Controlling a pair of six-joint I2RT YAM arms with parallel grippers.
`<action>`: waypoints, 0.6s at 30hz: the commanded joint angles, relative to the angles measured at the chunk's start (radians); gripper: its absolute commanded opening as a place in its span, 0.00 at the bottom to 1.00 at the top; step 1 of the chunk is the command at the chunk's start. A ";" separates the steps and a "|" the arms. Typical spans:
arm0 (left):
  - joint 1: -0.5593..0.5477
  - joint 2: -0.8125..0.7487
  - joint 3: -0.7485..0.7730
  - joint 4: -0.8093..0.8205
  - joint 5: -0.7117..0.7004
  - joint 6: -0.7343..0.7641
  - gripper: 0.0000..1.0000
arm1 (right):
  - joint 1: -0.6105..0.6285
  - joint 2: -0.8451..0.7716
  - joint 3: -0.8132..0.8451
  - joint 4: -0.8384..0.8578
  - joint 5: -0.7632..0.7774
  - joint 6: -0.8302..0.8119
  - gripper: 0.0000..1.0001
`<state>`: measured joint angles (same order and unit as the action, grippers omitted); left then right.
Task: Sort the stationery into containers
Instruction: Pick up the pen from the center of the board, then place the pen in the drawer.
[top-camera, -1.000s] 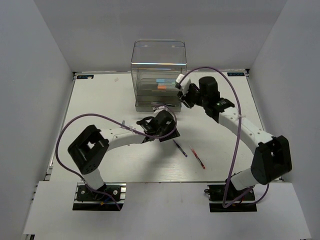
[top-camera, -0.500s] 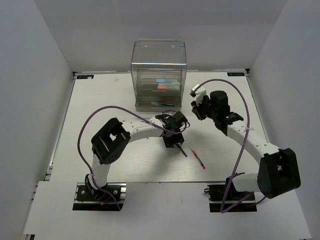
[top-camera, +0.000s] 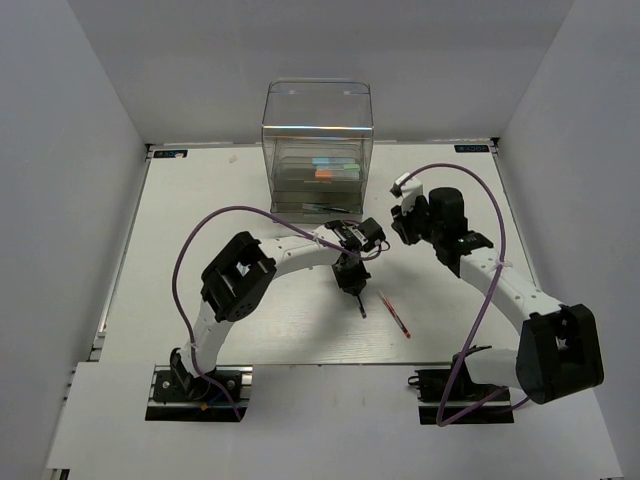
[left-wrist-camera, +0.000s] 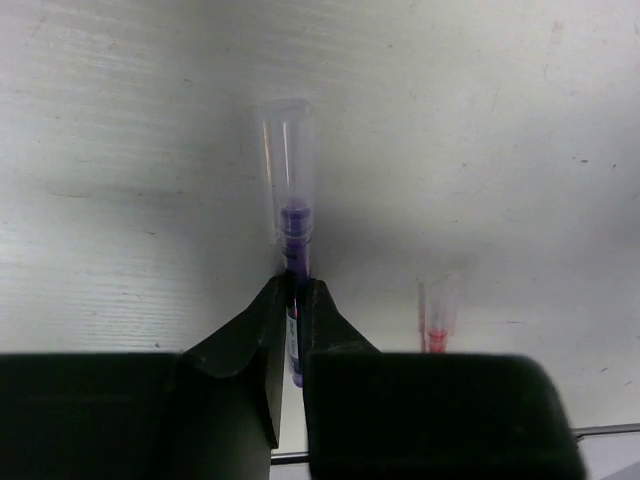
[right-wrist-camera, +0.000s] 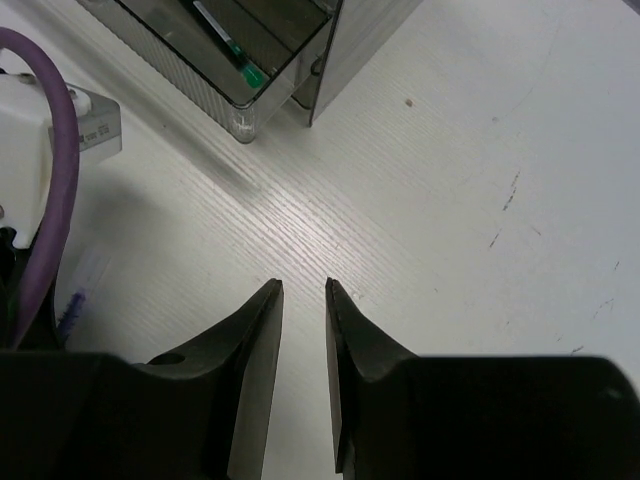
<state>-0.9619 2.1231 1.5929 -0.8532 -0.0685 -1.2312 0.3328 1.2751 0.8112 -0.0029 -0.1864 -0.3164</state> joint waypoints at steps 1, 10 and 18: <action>-0.014 0.003 -0.004 -0.023 -0.010 0.016 0.12 | -0.012 -0.039 -0.020 0.021 -0.018 0.022 0.30; -0.014 -0.302 -0.240 0.336 -0.074 0.059 0.00 | -0.017 -0.077 -0.096 -0.039 -0.044 -0.029 0.90; 0.005 -0.571 -0.432 0.552 -0.264 -0.150 0.00 | -0.018 -0.114 -0.165 -0.048 -0.105 -0.055 0.33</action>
<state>-0.9649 1.6382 1.1896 -0.4339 -0.2207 -1.2812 0.3183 1.1942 0.6556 -0.0521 -0.2394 -0.3614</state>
